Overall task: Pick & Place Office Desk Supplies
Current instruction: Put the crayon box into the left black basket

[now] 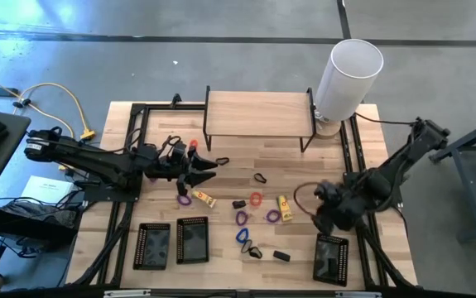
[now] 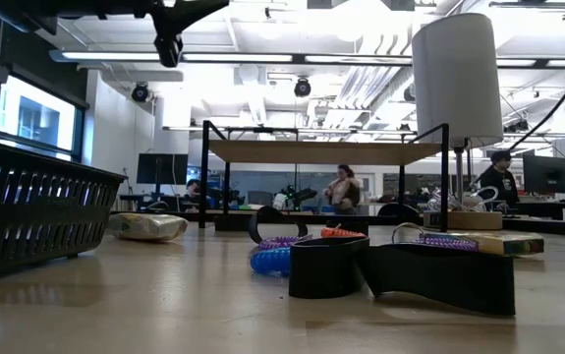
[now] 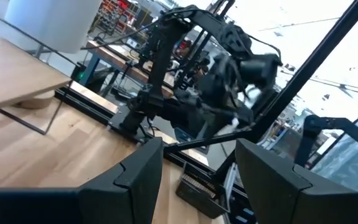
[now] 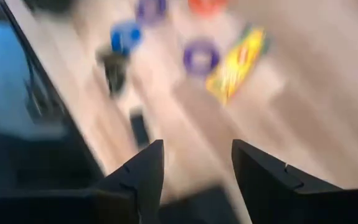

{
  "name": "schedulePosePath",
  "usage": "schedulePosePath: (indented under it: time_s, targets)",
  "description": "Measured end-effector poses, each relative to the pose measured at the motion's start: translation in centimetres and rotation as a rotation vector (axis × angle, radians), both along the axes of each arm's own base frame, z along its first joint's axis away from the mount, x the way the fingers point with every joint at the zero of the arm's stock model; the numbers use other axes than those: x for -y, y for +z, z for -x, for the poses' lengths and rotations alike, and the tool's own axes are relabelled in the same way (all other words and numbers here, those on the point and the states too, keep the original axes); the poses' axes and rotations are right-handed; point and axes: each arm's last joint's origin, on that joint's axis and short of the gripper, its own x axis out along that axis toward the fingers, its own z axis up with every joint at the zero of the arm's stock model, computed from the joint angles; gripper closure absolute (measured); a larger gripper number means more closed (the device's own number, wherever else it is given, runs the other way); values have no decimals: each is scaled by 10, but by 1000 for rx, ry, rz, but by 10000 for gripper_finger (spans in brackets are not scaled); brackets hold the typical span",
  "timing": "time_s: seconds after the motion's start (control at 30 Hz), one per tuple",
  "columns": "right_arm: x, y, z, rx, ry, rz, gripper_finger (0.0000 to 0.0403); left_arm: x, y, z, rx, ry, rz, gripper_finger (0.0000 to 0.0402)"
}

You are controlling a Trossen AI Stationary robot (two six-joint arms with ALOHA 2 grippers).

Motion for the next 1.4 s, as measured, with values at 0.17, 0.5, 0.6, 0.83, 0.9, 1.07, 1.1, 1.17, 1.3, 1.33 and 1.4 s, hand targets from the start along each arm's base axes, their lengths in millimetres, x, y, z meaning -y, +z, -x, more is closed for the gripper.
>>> schedulePosePath:
  time_s: [0.17, 0.5, 0.6, 0.83, 0.9, 1.07, 1.1, 1.17, 1.3, 1.33, 1.4]
  targets:
    - [11, 8, -13, 171, -44, 147, 227, 6, 0, 1, -3, -32, 18, 205]
    - [43, -3, -46, 118, -145, 228, 227, 19, 5, 2, 9, -86, 10, 205]
    - [53, -8, -56, 69, -135, 192, 227, 27, 19, 1, 19, -92, -57, 205]
    - [67, -13, -71, 62, -118, 189, 227, 35, 65, -2, -165, 39, -227, 205]
    - [68, -15, -72, 55, -121, 190, 227, 35, 76, 0, -211, 65, -214, 205]
    - [70, -18, -76, 49, -135, 198, 228, 36, 78, 4, -340, 71, -123, 205]
    - [70, -19, -78, 50, -143, 210, 228, 37, 74, 5, -377, 67, -110, 205]
    - [71, -21, -79, 43, -159, 228, 228, 38, 67, 7, -444, 59, -102, 205]
    - [69, -28, -85, 23, -204, 182, 228, 39, 58, 7, -518, 62, -83, 205]
    - [68, -29, -85, 13, -225, 162, 228, 39, 58, 7, -517, 63, -72, 205]
    - [66, -31, -83, -9, -257, 141, 228, 39, 59, 6, -511, 64, -61, 205]
